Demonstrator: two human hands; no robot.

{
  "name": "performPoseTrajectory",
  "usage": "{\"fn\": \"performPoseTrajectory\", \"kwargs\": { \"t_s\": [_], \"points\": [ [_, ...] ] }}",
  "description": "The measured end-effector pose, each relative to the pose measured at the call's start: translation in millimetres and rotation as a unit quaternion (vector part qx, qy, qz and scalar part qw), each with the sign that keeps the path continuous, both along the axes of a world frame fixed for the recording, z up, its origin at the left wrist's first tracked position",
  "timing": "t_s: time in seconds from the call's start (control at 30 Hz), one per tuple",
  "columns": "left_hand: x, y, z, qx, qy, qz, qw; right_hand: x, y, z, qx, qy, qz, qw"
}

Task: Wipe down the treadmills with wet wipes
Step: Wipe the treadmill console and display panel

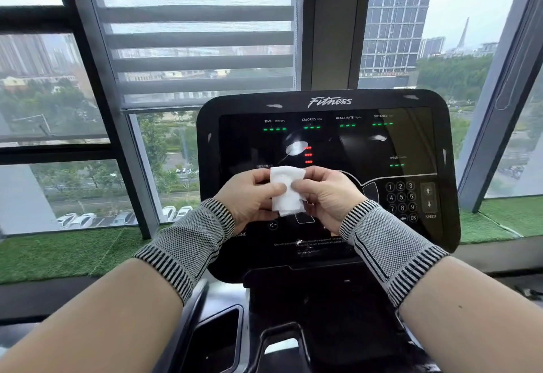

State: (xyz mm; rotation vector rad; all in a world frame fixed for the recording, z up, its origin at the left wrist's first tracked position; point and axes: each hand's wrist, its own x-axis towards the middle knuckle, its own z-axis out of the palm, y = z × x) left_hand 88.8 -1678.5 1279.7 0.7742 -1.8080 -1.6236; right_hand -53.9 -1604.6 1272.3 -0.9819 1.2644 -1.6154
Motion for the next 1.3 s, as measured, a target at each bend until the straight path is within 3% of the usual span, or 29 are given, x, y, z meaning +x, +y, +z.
{"fn": "performPoseTrajectory", "kwargs": {
  "t_s": [0.13, 0.27, 0.37, 0.47, 0.53, 0.6, 0.67, 0.73, 0.8, 0.83, 0.9, 0.97, 1.03, 1.1, 1.2, 1.3],
  "points": [
    [2.4, -2.6, -0.7, 0.012, -0.015, 0.038, 0.999, 0.6, -3.0, -3.5, -0.048, 0.036, -0.005, 0.998],
    [5.5, -7.7, 3.0, 0.108, 0.03, 0.046, 0.993, 3.1, -7.9, -10.7, -0.073, 0.256, -0.065, 0.962],
    [5.4, -10.9, -2.3, 0.05, -0.008, 0.065, 0.997, 7.9, -7.6, -19.5, -0.076, 0.426, -0.116, 0.894],
    [4.3, -15.7, -9.3, 0.014, -0.03, 0.12, 0.992, 8.8, -6.3, -31.1, -0.164, 0.608, -0.215, 0.746],
    [4.1, -18.3, -11.8, 0.02, -0.027, 0.128, 0.991, 7.9, -10.2, -38.0, -0.209, 0.683, -0.215, 0.665],
    [3.7, -18.1, -10.9, 0.043, -0.019, 0.113, 0.992, 11.1, -14.5, -40.7, -0.212, 0.713, -0.21, 0.634],
    [4.0, -18.5, -7.9, 0.053, -0.013, 0.116, 0.992, 14.2, -18.9, -40.2, -0.208, 0.693, -0.224, 0.653],
    [5.6, -21.8, -6.2, 0.0, -0.021, 0.15, 0.988, 19.6, -21.1, -33.0, -0.173, 0.604, -0.226, 0.745],
    [8.0, -27.6, -7.1, -0.138, -0.054, 0.16, 0.976, 18.4, -26.0, -24.7, -0.104, 0.472, -0.208, 0.85],
    [8.9, -28.9, -8.7, -0.193, -0.065, 0.141, 0.969, 17.3, -28.3, -22.5, -0.084, 0.422, -0.188, 0.883],
    [9.5, -30.1, -11.5, -0.247, -0.079, 0.12, 0.958, 16.9, -31.7, -22.0, -0.085, 0.385, -0.16, 0.905],
    [8.0, -32.9, -12.5, -0.28, -0.083, 0.141, 0.946, 20.3, -32.4, -22.7, -0.092, 0.373, -0.154, 0.91],
    [5.4, -33.8, -13.4, -0.326, -0.11, 0.17, 0.923, 16.6, -34.2, -19.6, -0.109, 0.409, -0.217, 0.88],
    [5.0, -34.9, -14.8, -0.443, -0.199, 0.193, 0.852, 5.5, -41.0, -8.6, -0.122, 0.464, -0.312, 0.82],
    [7.3, -36.6, -20.2, -0.585, -0.309, 0.184, 0.727, -10.7, -55.2, -0.4, -0.094, 0.522, -0.36, 0.767],
    [8.0, -42.6, -24.5, -0.618, -0.373, 0.179, 0.669, -13.4, -67.6, -13.1, -0.073, 0.59, -0.323, 0.736]
  ]
}}
